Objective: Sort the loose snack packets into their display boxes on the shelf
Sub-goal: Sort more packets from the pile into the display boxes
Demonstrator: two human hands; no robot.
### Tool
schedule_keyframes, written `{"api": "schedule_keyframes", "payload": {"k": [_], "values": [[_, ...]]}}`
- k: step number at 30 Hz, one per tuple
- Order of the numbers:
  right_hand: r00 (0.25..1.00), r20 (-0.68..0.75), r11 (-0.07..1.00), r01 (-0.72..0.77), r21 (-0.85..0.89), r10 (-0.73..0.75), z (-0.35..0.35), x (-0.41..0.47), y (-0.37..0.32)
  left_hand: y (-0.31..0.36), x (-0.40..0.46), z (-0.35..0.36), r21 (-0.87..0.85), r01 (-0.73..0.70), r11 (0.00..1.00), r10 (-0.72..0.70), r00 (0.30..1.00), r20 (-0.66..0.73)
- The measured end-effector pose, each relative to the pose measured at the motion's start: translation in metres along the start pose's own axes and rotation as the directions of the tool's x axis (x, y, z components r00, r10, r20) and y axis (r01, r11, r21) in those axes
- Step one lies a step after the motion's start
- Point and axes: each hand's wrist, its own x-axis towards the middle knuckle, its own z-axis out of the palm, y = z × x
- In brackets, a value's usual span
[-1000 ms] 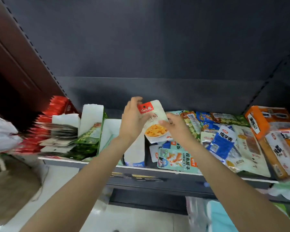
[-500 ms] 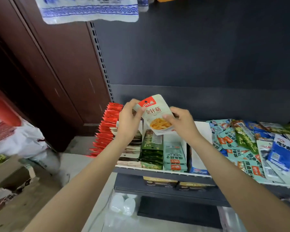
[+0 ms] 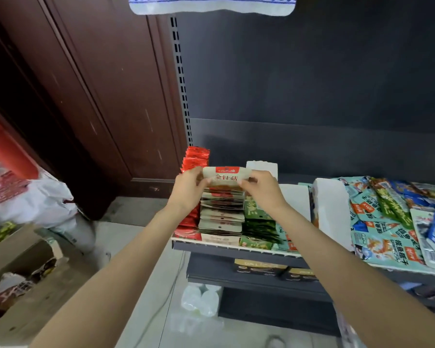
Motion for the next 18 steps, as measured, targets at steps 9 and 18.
{"api": "schedule_keyframes", "payload": {"k": [9, 18], "values": [[0.982, 0.18, 0.982, 0.091, -0.164, -0.061, -0.004, -0.006, 0.0, -0.009, -0.004, 0.0, 0.185, -0.207, 0.961, 0.186, 0.974, 0.126], [0.999, -0.014, 0.999, -0.03, 0.029, 0.03, -0.049, -0.014, 0.029, 0.045, -0.002, 0.038, 0.353, -0.298, 0.887, 0.308, 0.951, 0.029]]}}
